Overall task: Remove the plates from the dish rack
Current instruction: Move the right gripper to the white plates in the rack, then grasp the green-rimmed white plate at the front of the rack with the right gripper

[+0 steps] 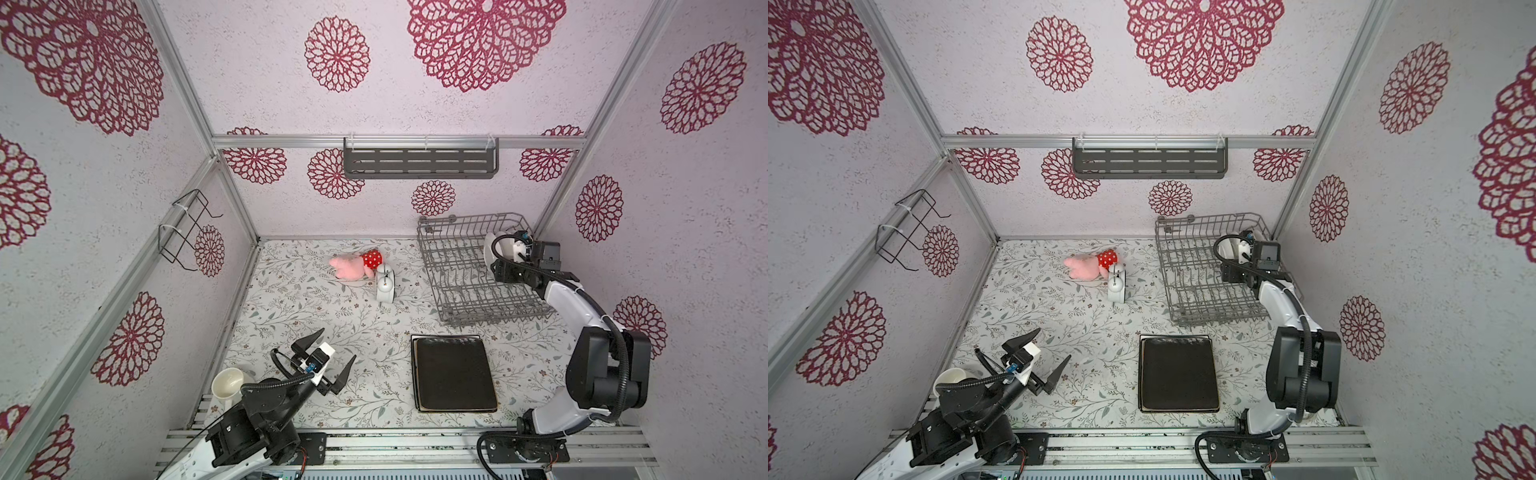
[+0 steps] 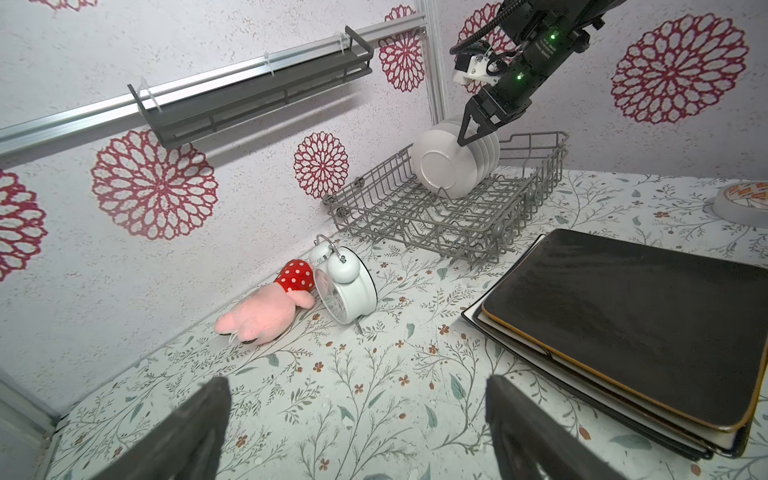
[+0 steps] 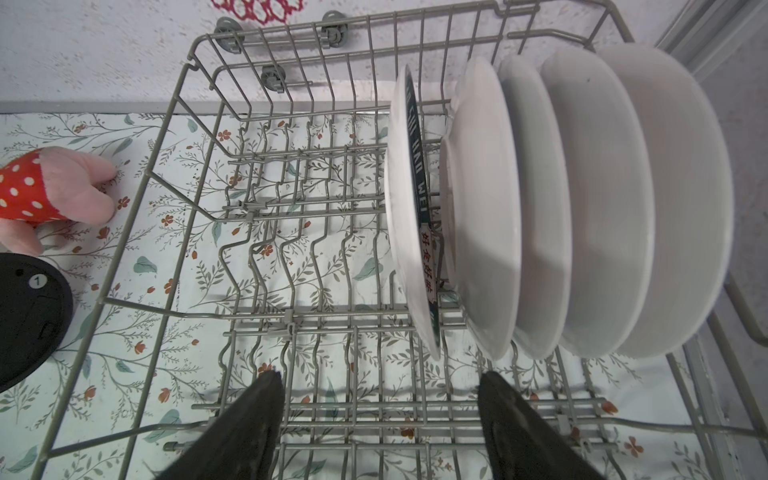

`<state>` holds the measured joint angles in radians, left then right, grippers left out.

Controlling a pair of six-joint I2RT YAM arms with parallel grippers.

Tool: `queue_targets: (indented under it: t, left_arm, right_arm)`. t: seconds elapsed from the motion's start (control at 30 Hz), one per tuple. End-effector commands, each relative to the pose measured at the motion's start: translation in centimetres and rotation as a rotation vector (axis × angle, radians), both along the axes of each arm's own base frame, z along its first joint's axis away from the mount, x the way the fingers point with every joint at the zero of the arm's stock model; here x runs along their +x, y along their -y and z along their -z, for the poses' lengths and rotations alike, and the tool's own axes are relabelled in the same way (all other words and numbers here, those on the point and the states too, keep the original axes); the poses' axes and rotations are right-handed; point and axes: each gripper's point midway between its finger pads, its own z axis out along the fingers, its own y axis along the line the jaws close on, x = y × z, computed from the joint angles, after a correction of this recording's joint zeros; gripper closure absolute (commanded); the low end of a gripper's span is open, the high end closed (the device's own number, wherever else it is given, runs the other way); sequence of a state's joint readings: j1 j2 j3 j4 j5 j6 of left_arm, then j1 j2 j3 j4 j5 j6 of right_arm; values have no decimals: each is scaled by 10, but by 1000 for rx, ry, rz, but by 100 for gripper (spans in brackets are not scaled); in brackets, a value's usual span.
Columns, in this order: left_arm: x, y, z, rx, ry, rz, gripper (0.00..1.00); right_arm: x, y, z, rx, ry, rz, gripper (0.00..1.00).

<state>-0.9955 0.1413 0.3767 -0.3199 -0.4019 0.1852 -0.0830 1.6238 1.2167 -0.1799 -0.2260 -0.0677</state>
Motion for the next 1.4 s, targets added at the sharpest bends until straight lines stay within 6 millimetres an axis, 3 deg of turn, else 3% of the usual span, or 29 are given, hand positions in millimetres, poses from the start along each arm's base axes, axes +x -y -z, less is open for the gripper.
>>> queue_targets:
  t: [0.0,0.27,0.6,0.87,1.37]
  left_arm:
    - [-1,4,2,12,-5,17,3]
    - [2,9,10,45,-26,19,3]
    - [3,14,18,77,-45,27,3]
    - [3,15,20,85,-49,32,3]
    - [0,15,19,79,-41,45,3]
  right_arm:
    - [11,-3,-12,18,32,-46,25]
    - [32,0,4,31,9,-55,30]
    - [52,-3,10,54,10,-85,45]
    - [54,-6,13,64,11,-109,61]
    - [54,-2,18,9,40,-114,78]
